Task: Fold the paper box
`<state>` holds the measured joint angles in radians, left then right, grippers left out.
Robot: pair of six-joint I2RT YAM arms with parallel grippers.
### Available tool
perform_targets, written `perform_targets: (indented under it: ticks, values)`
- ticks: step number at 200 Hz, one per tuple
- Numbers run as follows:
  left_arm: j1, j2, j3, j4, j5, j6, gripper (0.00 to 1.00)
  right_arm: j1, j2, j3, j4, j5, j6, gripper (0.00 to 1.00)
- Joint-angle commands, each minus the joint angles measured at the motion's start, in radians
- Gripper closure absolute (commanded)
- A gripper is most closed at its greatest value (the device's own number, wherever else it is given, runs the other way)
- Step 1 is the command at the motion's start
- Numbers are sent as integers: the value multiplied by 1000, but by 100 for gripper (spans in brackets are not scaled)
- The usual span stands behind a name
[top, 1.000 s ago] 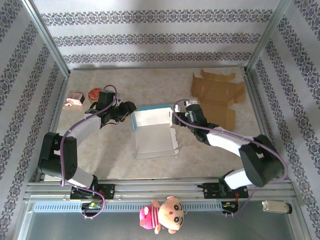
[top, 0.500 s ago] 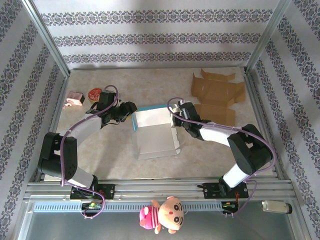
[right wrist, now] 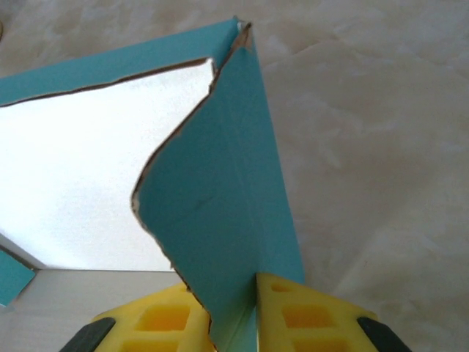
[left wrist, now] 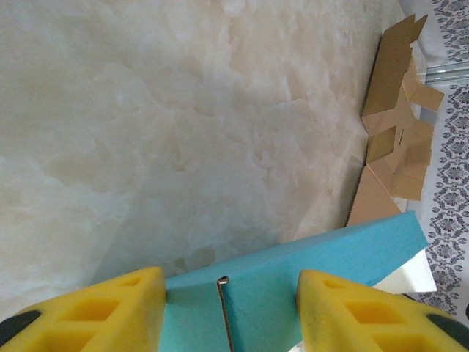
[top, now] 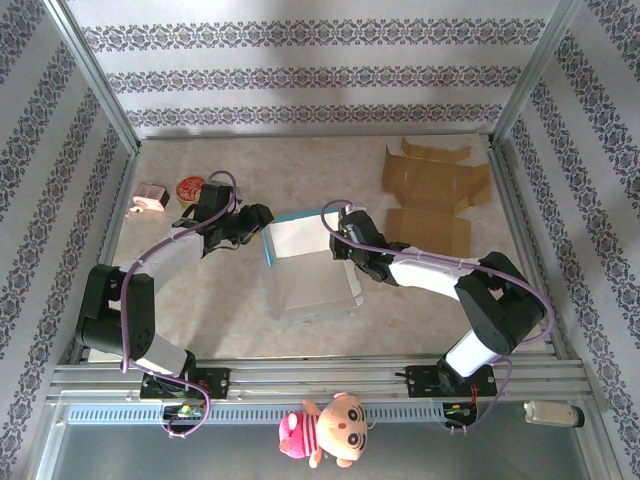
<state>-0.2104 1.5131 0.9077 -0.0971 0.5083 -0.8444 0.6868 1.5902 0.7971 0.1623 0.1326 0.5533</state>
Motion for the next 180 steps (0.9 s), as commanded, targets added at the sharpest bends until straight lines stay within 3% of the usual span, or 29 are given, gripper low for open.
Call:
perform_targets:
  ticks: [1, 30, 69, 104, 148, 166, 180]
  values:
    - [-43, 5, -3, -35, 21, 1, 50, 58, 13, -52, 26, 35, -20, 78]
    - [-47, -28, -10, -52, 1, 6, 49, 90, 43, -88, 36, 124, -23, 77]
    - [-46, -88, -16, -96, -52, 40, 38, 111, -7, -114, -12, 292, -4, 77]
    - [-47, -136, -1, -132, -90, 70, 26, 115, 14, -131, 10, 265, -35, 79]
    - [-47, -193, 95, -320, -217, 176, 12, 128, 54, -147, 69, 235, -30, 81]
    - [-47, -183, 162, -393, -258, 254, 11, 129, 58, -147, 84, 235, -37, 82]
    - [-50, -135, 259, -466, -203, 347, 12, 130, 61, -148, 93, 239, -42, 83]
